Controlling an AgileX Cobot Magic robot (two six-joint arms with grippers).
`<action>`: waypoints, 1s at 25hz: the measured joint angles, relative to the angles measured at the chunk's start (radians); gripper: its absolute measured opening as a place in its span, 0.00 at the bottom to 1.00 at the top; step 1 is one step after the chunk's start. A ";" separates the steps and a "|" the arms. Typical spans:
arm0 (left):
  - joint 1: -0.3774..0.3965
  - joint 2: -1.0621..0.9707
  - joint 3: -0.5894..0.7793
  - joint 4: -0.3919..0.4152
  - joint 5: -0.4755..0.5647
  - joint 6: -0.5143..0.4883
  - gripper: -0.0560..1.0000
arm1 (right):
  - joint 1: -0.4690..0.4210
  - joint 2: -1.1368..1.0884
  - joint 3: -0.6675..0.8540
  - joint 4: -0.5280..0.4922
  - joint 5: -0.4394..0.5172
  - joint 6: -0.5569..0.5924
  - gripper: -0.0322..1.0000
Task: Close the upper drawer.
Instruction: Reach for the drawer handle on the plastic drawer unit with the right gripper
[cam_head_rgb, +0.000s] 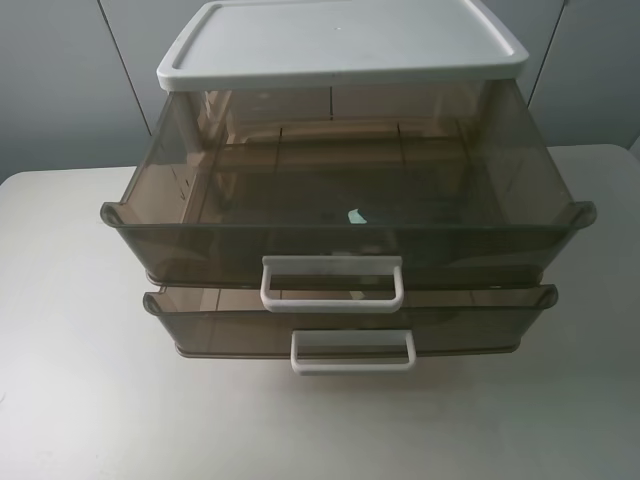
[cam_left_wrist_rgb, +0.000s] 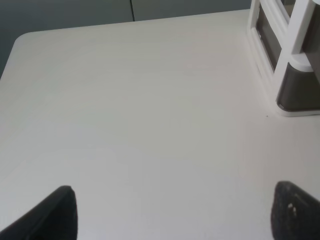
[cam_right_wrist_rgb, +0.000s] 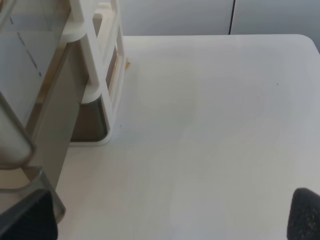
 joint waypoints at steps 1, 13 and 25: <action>0.000 0.000 0.000 0.000 0.000 0.000 0.75 | 0.000 0.000 0.000 0.000 0.000 0.000 0.71; 0.000 0.000 0.000 0.000 0.000 -0.002 0.75 | 0.000 0.000 0.000 0.000 0.000 0.000 0.71; 0.000 0.000 0.000 0.000 0.000 -0.002 0.75 | 0.000 0.000 0.000 0.000 0.000 0.000 0.71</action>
